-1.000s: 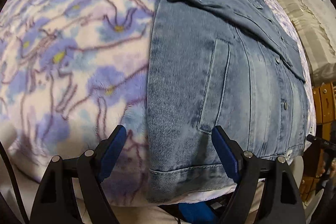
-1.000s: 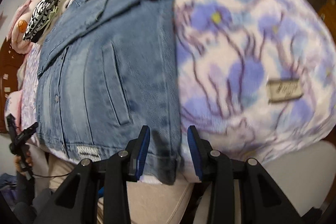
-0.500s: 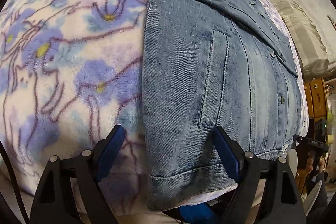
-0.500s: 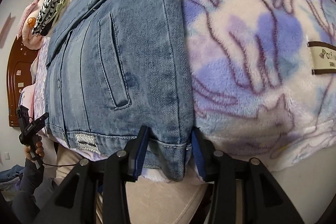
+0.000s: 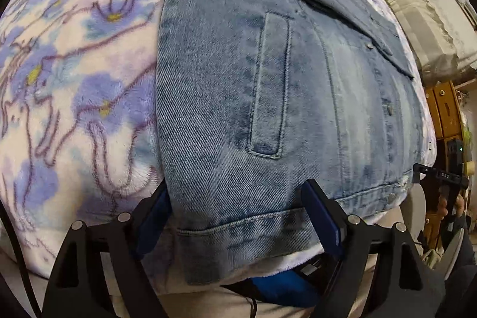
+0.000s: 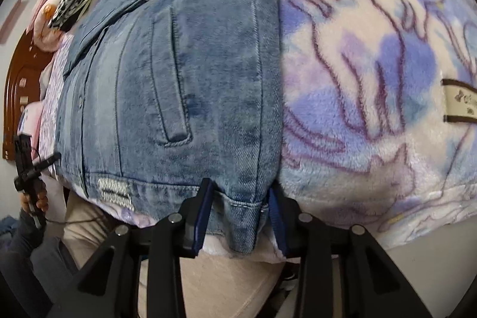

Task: Fold large clothes
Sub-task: 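Grasp the denim jacket hem with both grippers, then lift the hem with both grippers and fold it toward the collar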

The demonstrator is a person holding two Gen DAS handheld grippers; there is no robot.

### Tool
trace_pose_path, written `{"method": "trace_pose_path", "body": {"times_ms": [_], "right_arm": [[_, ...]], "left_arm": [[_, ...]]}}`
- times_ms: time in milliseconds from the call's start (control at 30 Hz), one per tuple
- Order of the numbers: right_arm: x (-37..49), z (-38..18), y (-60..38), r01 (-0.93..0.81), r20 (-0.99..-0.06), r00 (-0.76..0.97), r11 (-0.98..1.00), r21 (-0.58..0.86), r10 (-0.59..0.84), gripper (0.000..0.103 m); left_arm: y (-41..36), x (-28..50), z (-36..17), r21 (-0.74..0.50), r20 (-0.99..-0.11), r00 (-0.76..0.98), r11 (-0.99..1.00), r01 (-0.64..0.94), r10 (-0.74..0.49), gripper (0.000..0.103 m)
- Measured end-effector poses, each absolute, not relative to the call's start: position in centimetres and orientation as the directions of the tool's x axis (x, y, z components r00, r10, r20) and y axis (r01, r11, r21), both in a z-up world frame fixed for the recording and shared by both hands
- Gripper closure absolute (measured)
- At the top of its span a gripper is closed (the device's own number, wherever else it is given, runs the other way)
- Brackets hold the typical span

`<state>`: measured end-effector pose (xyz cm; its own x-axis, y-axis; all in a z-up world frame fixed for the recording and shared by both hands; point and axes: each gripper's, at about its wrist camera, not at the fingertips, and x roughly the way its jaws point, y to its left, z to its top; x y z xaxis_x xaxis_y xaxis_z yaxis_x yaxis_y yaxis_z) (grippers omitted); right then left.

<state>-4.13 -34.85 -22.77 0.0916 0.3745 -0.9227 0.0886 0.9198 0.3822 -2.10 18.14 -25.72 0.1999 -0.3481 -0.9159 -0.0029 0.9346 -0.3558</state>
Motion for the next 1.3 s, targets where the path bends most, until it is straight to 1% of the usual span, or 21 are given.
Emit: {"method": "trace_pose_path", "body": {"times_ms": [133, 200, 267, 300, 333, 367, 400, 433, 467, 533, 600, 667, 767, 833, 900, 1000, 1133, 1200, 1233, 1267, 1300], "right_arm": [[-3.8, -23.3, -34.8, 0.118, -0.917, 0.093, 0.91, 0.397, 0.388, 0.062], [-4.0, -23.1, -34.7, 0.102, -0.92, 0.099, 0.916, 0.389, 0.38, 0.064], [-4.0, -23.0, -34.6, 0.096, -0.922, 0.105, 0.92, 0.381, 0.371, 0.065], [-4.0, -22.9, -34.4, 0.093, -0.925, 0.107, 0.922, 0.376, 0.366, 0.066], [-4.1, -22.8, -34.3, 0.087, -0.928, 0.109, 0.926, 0.367, 0.357, 0.068], [-4.1, -22.6, -34.0, 0.075, -0.933, 0.112, 0.933, 0.352, 0.343, 0.07], [-4.1, -22.2, -33.6, 0.059, -0.937, 0.115, 0.94, 0.336, 0.328, 0.072], [-4.1, -21.8, -32.8, 0.045, -0.94, 0.12, 0.944, 0.326, 0.319, 0.076], [-4.1, -21.4, -32.5, 0.027, -0.943, 0.124, 0.948, 0.316, 0.31, 0.08], [-3.9, -20.5, -32.1, -0.003, -0.943, 0.131, 0.952, 0.308, 0.305, 0.082], [-3.5, -19.5, -32.1, -0.023, -0.936, 0.145, 0.947, 0.321, 0.321, 0.082], [-2.7, -18.1, -32.5, -0.024, -0.913, 0.17, 0.928, 0.371, 0.37, 0.083], [-0.8, -15.2, -33.2, -0.003, -0.849, 0.25, 0.877, 0.48, 0.466, 0.083], [1.0, -13.1, -33.4, -0.011, -0.802, 0.311, 0.846, 0.534, 0.51, 0.083], [3.7, -10.7, -33.1, -0.032, -0.762, 0.375, 0.829, 0.558, 0.528, 0.083], [7.8, -7.9, -32.7, -0.046, -0.726, 0.444, 0.823, 0.567, 0.525, 0.083], [14.3, -5.4, -34.8, 0.005, -0.691, 0.56, 0.832, 0.555, 0.457, 0.083], [17.7, -5.8, -37.0, 0.112, -0.688, 0.601, 0.809, 0.577, 0.407, 0.081], [18.8, -6.2, -37.5, 0.149, -0.688, 0.614, 0.799, 0.582, 0.387, 0.077], [20.0, -6.8, -38.1, 0.185, -0.688, 0.633, 0.793, 0.58, 0.355, 0.076], [21.4, -7.6, -38.8, 0.23, -0.698, 0.644, 0.79, 0.568, 0.314, 0.071]], "left_arm": [[17.8, -1.7, -26.2, -0.362, -0.915, 0.203, 0.932, -0.026, -0.35, 0.019], [17.3, -1.9, -26.1, -0.352, -0.917, 0.207, 0.936, -0.018, -0.341, 0.028], [17.0, -2.2, -25.8, -0.34, -0.919, 0.217, 0.94, -0.008, -0.33, 0.048], [16.8, -2.3, -25.6, -0.343, -0.917, 0.219, 0.939, -0.008, -0.333, 0.055], [16.7, -2.3, -25.5, -0.35, -0.914, 0.221, 0.937, -0.012, -0.339, 0.067], [16.7, -2.3, -25.3, -0.362, -0.91, 0.223, 0.932, -0.022, -0.349, 0.073], [16.6, -2.2, -25.1, -0.37, -0.909, 0.222, 0.929, -0.033, -0.354, 0.077], [16.7, -2.2, -24.9, -0.374, -0.908, 0.22, 0.926, -0.041, -0.357, 0.085], [16.6, -2.0, -24.6, -0.381, -0.907, 0.216, 0.923, -0.056, -0.361, 0.09], [16.8, -1.7, -24.1, -0.406, -0.9, 0.206, 0.91, -0.08, -0.383, 0.092], [17.0, -1.3, -23.1, -0.466, -0.871, 0.224, 0.879, -0.098, -0.437, 0.093], [17.6, -0.8, -21.6, -0.569, -0.808, 0.269, 0.812, -0.13, -0.524, 0.094], [17.9, 0.4, -18.6, -0.679, -0.709, 0.374, 0.722, -0.133, -0.598, 0.094], [17.7, 1.7, -16.9, -0.726, -0.652, 0.432, 0.677, -0.118, -0.624, 0.094], [17.3, 4.1, -14.9, -0.749, -0.613, 0.482, 0.655, -0.103, -0.626, 0.095], [17.9, 8.5, -12.4, -0.743, -0.598, 0.548, 0.661, -0.106, -0.585, 0.095], [21.2, 14.9, -11.5, -0.744, -0.584, 0.64, 0.645, -0.175, -0.5, 0.095], [22.3, 17.7, -12.3, -0.727, -0.605, 0.662, 0.646, -0.234, -0.442, 0.091], [23.0, 19.3, -12.8, -0.708, -0.623, 0.669, 0.655, -0.262, -0.406, 0.087], [23.9, 20.3, -13.4, -0.688, -0.645, 0.67, 0.661, -0.299, -0.368, 0.074], [24.7, 21.4, -14.1, -0.67, -0.666, 0.667, 0.662, -0.336, -0.334, 0.065]]}}
